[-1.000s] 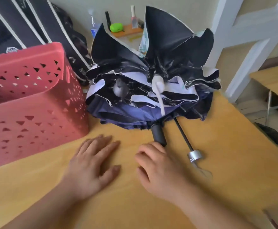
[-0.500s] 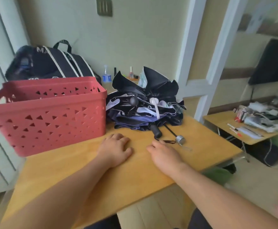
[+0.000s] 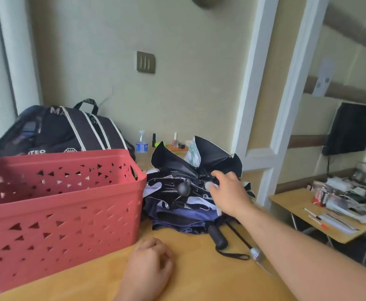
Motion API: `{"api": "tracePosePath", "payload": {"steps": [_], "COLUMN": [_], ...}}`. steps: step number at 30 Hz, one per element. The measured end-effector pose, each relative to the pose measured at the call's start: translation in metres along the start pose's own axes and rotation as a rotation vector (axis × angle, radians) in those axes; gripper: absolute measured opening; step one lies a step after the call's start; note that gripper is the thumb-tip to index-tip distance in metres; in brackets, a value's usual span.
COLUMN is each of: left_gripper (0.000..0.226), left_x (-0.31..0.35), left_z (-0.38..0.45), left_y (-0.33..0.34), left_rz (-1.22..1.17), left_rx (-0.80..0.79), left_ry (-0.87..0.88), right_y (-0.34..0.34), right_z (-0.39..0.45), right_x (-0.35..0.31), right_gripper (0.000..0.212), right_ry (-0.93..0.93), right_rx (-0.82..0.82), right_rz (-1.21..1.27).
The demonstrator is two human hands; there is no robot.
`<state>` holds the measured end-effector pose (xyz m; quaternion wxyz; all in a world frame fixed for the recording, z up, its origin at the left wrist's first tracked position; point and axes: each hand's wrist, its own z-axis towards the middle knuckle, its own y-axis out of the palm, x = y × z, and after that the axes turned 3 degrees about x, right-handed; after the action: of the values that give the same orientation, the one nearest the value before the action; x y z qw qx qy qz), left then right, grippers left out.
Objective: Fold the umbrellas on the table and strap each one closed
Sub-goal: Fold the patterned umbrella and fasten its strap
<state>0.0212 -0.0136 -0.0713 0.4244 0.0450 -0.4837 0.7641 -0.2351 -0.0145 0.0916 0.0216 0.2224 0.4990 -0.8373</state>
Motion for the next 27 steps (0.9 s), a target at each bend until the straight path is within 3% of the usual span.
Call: {"api": "tracePosePath", "payload": {"steps": [1,6,10,12,15,18,21,27], "left_gripper": [0.007,0.022,0.022,0.023,0.024,0.023,0.021,0.023], "left_x": [-0.005,-0.01,-0.011,-0.011,-0.013,-0.012,-0.011,-0.008], "left_z": [0.0,0.003,0.004,0.004,0.005,0.003,0.002,0.003], "left_y": [0.005,0.011,0.012,0.014,0.016,0.012,0.008,0.002], "left_rz": [-0.012,-0.017,-0.045,-0.049,-0.053,-0.078,-0.104,-0.162], "left_rx": [0.048,0.085,0.111,0.106,0.113,0.098,0.075,0.042], "left_ry": [0.024,0.103,0.152,0.146,0.133,0.115,0.1,0.037], "right_y": [0.002,0.018,0.044,0.049,0.038,-0.003,-0.065,-0.178], "right_z": [0.017,0.071,0.083,0.08,0.081,0.079,0.067,0.033], "right_x": [-0.006,-0.032,-0.027,-0.012,0.017,0.043,0.061,0.079], "right_gripper": [0.04,0.019,0.032,0.034,0.038,0.035,0.03,0.047], "right_ry": [0.039,0.146,0.148,0.249,0.364,0.506,0.636,0.59], "right_rx": [-0.058,-0.399,-0.535,-0.444,-0.299,-0.238,-0.228,-0.246], "right_rz": [-0.087,-0.425,-0.588,-0.468,-0.081,0.379,0.656,1.048]}}
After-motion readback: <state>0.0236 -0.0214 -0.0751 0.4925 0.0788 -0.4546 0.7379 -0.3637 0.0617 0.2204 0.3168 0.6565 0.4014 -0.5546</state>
